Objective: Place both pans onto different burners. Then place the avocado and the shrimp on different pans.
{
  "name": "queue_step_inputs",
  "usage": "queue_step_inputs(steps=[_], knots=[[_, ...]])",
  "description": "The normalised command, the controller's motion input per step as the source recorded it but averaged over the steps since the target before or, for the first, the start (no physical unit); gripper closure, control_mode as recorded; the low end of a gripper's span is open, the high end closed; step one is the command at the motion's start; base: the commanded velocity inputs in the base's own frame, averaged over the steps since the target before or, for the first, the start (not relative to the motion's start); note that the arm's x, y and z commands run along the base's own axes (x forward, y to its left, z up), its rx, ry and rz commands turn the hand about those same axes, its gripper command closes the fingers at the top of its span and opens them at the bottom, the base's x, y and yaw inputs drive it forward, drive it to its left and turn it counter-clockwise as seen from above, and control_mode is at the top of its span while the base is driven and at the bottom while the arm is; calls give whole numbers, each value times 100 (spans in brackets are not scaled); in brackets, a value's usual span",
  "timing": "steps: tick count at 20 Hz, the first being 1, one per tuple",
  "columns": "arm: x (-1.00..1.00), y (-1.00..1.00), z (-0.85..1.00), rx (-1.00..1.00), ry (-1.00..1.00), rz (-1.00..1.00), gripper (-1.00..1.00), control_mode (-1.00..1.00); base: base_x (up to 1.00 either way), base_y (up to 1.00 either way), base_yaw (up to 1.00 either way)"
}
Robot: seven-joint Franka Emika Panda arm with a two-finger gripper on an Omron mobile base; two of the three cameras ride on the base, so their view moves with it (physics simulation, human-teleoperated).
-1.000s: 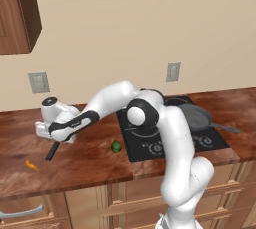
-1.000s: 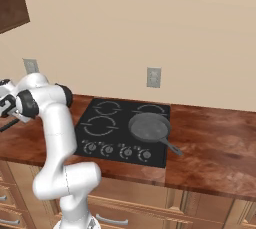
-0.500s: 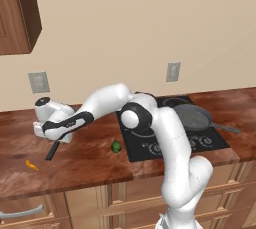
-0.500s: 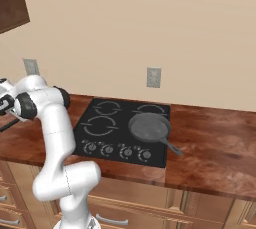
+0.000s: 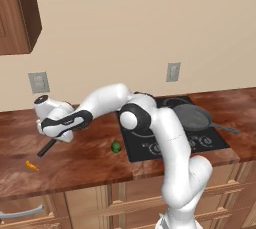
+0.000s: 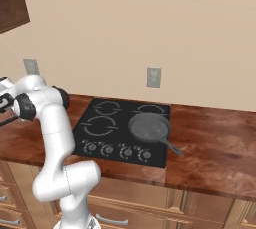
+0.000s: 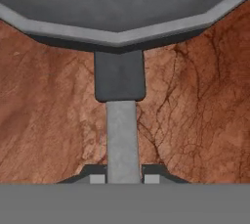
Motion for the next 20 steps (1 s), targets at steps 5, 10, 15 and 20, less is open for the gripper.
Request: queue_step_inputs(steps=[5, 10, 15, 20], knots=[[0, -57, 0, 1, 0, -19, 100, -100, 0, 0, 0], [0, -27, 30, 8, 0, -18, 100, -100, 0, 0, 0], [0, 0, 58, 7, -2, -15, 100, -100, 0, 0, 0], [-2, 0, 43, 1, -3, -11, 100, -100, 0, 0, 0]])
